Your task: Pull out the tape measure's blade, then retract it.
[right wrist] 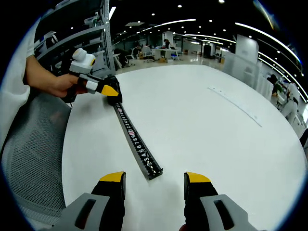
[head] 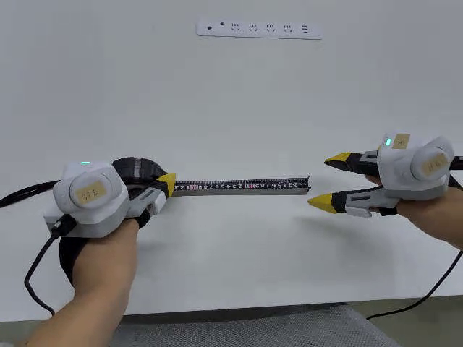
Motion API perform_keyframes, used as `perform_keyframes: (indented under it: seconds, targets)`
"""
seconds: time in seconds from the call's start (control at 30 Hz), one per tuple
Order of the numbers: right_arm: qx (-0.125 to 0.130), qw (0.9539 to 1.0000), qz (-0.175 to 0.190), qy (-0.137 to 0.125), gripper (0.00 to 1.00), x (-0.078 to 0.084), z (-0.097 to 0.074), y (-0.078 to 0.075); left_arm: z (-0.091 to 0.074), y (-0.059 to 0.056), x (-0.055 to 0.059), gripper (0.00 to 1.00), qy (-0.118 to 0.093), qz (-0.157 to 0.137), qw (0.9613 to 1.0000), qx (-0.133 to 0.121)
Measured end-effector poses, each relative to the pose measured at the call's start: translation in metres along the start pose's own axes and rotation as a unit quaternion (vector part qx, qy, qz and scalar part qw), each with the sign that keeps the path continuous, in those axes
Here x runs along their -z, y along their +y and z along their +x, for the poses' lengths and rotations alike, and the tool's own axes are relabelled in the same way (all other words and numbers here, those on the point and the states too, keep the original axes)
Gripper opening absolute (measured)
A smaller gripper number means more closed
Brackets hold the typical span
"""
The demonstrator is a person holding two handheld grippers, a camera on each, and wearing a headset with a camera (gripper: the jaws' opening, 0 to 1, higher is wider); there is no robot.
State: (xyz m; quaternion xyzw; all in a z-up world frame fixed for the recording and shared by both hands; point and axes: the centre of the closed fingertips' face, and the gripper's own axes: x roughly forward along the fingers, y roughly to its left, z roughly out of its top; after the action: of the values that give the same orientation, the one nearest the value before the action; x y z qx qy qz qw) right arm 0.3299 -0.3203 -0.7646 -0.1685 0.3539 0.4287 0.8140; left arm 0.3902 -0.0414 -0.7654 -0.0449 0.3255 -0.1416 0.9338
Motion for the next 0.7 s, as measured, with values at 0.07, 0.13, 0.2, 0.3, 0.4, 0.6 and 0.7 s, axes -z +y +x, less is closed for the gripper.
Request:
perform_keyframes:
  seconds: [0.07, 0.13, 0.2, 0.3, 0.4, 0.6, 0.7]
  targets:
    - [-0.007, 0.9999, -0.01, 0.01, 0.44, 0.002, 0.002, 0.002, 0.0, 0.0, 0.0, 0.64, 0.0, -0.002, 1.0, 0.0]
    - [-0.011, 0.9996, -0.02, 0.014, 0.41, 0.002, 0.006, 0.003, 0.0, 0.0, 0.0, 0.64, 0.0, -0.002, 1.0, 0.001]
    - [-0.016, 0.9996, -0.019, 0.016, 0.39, 0.003, 0.009, 0.002, 0.0, 0.0, 0.0, 0.64, -0.001, -0.002, 1.0, 0.003]
    - [-0.026, 0.999, -0.029, 0.02, 0.33, 0.004, 0.012, 0.003, 0.001, 0.0, 0.0, 0.64, 0.001, -0.002, 1.0, 0.003]
    - [-0.035, 0.9983, -0.038, 0.028, 0.3, 0.008, 0.016, 0.003, 0.001, 0.001, 0.0, 0.63, 0.0, -0.002, 1.0, 0.004]
    - [-0.048, 0.9961, -0.064, 0.038, 0.24, 0.009, 0.023, 0.001, 0.001, 0.001, 0.0, 0.63, 0.004, -0.003, 1.0, 0.003]
    - [-0.055, 0.9951, -0.07, 0.042, 0.23, 0.009, 0.026, 0.001, 0.001, 0.001, 0.0, 0.63, 0.004, -0.004, 1.0, 0.004]
